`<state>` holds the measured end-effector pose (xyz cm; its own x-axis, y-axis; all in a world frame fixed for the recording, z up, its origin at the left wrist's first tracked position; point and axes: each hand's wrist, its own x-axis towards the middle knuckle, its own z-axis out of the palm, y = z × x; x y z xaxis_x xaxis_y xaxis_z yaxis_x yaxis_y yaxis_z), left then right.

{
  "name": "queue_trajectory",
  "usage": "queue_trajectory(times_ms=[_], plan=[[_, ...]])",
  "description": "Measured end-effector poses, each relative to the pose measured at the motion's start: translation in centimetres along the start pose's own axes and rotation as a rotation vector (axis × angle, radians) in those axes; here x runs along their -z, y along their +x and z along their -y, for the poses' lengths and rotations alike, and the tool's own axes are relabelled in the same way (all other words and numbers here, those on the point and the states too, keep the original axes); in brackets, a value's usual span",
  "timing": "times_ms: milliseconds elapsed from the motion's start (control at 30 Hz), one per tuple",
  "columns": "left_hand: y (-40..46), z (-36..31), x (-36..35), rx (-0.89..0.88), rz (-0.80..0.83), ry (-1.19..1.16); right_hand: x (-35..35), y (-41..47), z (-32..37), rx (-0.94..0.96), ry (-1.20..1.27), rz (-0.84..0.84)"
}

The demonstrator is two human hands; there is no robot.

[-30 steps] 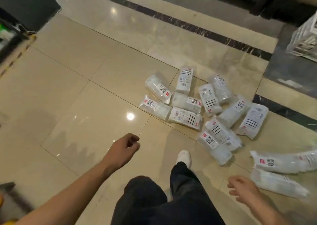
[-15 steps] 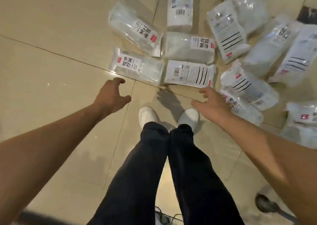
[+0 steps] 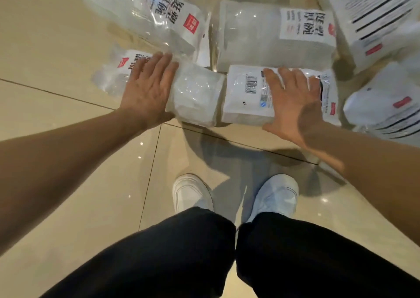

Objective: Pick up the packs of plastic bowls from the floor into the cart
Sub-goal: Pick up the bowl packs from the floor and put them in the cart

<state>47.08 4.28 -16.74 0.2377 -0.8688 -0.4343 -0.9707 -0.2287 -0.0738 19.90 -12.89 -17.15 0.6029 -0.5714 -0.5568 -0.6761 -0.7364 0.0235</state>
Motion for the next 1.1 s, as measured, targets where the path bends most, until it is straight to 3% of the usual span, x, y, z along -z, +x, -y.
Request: queue_trajectory(times_ms=[100, 233, 333, 500, 633, 733, 933, 1100], plan=[[-0.4, -0.1, 1.7, -0.002, -0.008, 0.021, 1.6, -0.3, -0.3, 0.015, 0.025, -0.031], [-5.5, -1.0, 7.7, 0.192, 0.082, -0.043, 7.0, -5.6, -1.3, -0.086, 0.229, 0.099], [-10.5, -2.0, 16.0, 0.396, 0.183, -0.354, 13.7, -12.5, -2.9, -0.243, 0.532, 0.147], [-19.6, -3.4, 36.4, 0.582, 0.261, -1.178, 30.2, -28.0, -6.1, -0.576, 1.2, 0.078], [-27.2, -5.0, 54.7, 0.319, 0.312, -1.395, 44.6, -41.2, -7.5, -0.64, 1.592, -0.016], [-30.7, -7.0, 65.8, 0.124, 0.308, -1.388, 51.8, -49.3, -8.0, -0.617, 1.73, -0.081], [-33.1, -10.7, 77.1, -0.235, 0.242, -1.359, 58.8, -60.6, -7.8, -0.526, 1.942, -0.408], [-33.9, -14.9, 81.9, -0.533, 0.322, -1.298, 59.9, -69.6, -6.9, -0.638, 1.956, -0.761]])
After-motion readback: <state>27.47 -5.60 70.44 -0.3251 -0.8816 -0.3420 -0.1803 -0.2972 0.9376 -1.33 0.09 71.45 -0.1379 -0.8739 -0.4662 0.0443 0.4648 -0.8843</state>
